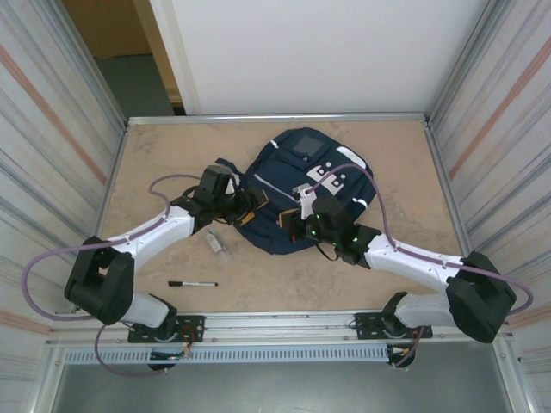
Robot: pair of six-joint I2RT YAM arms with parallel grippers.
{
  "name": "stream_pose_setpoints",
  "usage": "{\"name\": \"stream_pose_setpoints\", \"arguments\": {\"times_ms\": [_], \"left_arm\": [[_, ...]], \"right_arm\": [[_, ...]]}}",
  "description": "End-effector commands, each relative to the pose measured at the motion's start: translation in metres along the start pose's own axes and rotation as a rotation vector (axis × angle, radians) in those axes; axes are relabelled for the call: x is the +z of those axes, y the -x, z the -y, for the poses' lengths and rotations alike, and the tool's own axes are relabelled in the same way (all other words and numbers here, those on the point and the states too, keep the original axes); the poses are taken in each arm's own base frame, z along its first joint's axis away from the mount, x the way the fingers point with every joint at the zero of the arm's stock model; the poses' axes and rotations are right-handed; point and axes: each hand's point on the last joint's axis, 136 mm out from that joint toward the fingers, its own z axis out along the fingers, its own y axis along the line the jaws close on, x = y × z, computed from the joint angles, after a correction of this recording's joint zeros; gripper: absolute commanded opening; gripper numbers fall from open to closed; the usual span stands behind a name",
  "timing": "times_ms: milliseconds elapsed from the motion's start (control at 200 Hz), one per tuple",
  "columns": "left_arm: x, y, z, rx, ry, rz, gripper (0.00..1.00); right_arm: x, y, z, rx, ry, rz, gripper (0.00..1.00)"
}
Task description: Pack the student bag
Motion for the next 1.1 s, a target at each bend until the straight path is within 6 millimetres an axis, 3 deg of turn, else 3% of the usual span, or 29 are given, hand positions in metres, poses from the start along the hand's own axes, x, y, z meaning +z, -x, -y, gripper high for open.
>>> {"name": "stream_pose_setpoints", "arguments": {"times_ms": [0, 150, 205, 286, 341, 386, 471, 611, 932, 1097], "left_arm": [[0.005, 0.012, 0.017, -0.050, -0.086, 0.064, 0.67], [0.011, 0.004, 0.012, -0.058, -0.051, 0.073, 0.67], [0.013, 0.004, 0.008, -0.054, -0.024, 0.094, 0.62], [0.019, 0.006, 0.000, -0.037, 0.000, 0.099, 0.35], [0.017, 0.012, -0.006, -0.024, 0.005, 0.096, 0.11], [0.013, 0.019, -0.011, -0.028, 0.003, 0.103, 0.00], [0.000, 0.034, -0.019, -0.047, -0.006, 0.124, 0.00], [-0.016, 0.049, -0.021, 0.008, 0.014, 0.077, 0.00], [-0.014, 0.080, -0.062, -0.097, 0.013, 0.006, 0.00], [-0.013, 0.082, -0.060, -0.042, 0.022, -0.070, 0.00]], "right_arm": [[-0.002, 0.034, -0.042, -0.015, 0.136, 0.085, 0.00], [0.001, 0.027, -0.042, -0.040, 0.134, 0.063, 0.00], [0.002, 0.026, -0.041, -0.039, 0.129, 0.059, 0.00], [0.002, 0.025, -0.038, -0.033, 0.112, 0.060, 0.00], [0.001, 0.023, -0.032, -0.036, 0.087, 0.061, 0.00], [0.001, 0.019, -0.027, -0.057, 0.072, 0.050, 0.00], [-0.001, 0.004, -0.013, -0.147, 0.018, 0.013, 0.00], [-0.013, -0.022, 0.027, -0.213, -0.115, -0.043, 0.00], [-0.060, -0.008, 0.109, -0.107, -0.323, 0.015, 0.00], [-0.072, -0.004, 0.144, -0.066, -0.405, 0.085, 0.00]]}}
